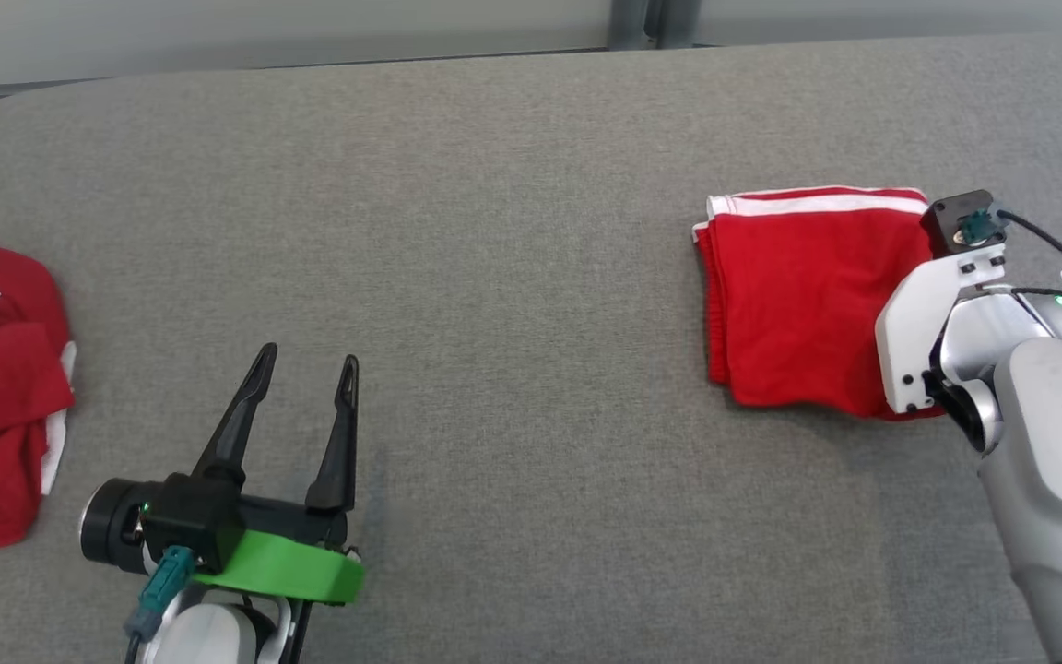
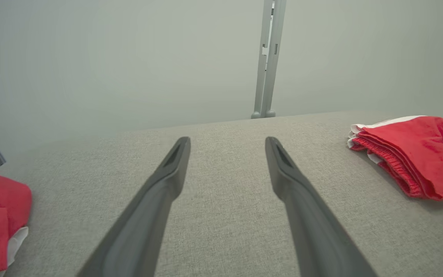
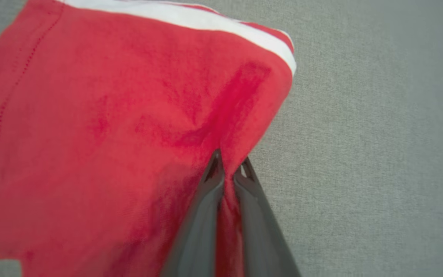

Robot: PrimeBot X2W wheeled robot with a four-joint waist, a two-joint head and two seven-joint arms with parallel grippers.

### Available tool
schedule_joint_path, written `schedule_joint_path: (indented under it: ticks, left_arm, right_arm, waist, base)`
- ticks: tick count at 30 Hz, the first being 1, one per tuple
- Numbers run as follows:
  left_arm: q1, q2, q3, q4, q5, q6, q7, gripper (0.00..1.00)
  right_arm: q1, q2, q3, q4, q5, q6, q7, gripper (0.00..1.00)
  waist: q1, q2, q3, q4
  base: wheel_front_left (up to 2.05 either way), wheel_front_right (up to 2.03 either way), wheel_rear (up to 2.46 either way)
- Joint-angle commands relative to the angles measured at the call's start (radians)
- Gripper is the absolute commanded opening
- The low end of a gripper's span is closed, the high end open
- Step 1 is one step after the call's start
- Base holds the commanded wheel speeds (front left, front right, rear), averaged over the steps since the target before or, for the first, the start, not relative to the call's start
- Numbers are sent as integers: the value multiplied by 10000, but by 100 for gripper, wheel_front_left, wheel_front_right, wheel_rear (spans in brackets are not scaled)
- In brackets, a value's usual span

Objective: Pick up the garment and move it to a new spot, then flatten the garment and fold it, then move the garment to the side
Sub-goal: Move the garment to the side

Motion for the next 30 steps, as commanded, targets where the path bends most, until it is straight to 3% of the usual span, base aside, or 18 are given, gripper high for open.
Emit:
schedule_joint_path:
  ticks: [1,3,11,26,30]
  left_arm:
    - [-289,137,-41,-63,100,-48,-29,100]
    - [-347,146,-66,-114,84,-50,-30,100]
    - [-783,425,-319,-726,128,-53,-30,100]
    - [-831,950,-725,-1459,-24,-36,-30,100]
    - [-831,1073,-737,-1549,-54,-32,-25,100]
  right_arm:
    - [-179,-348,283,-128,229,-18,21,0]
    - [-227,-543,441,-161,310,-18,-23,0]
    - [-862,-2472,1755,-139,944,-18,-858,0]
    - [-1864,-6719,4117,691,1695,-19,-2600,0]
    - [-2093,-7446,4509,1013,1649,-19,-2904,0]
  waist:
    - [0,0,825,-846]
    - [0,0,945,-922]
    - [0,0,1852,-1093]
    - [0,0,2784,-628]
    - [0,0,2864,-527]
  base:
    - [0,0,0]
    - [0,0,0]
    - [0,0,0]
    - [0,0,0]
    - [0,0,0]
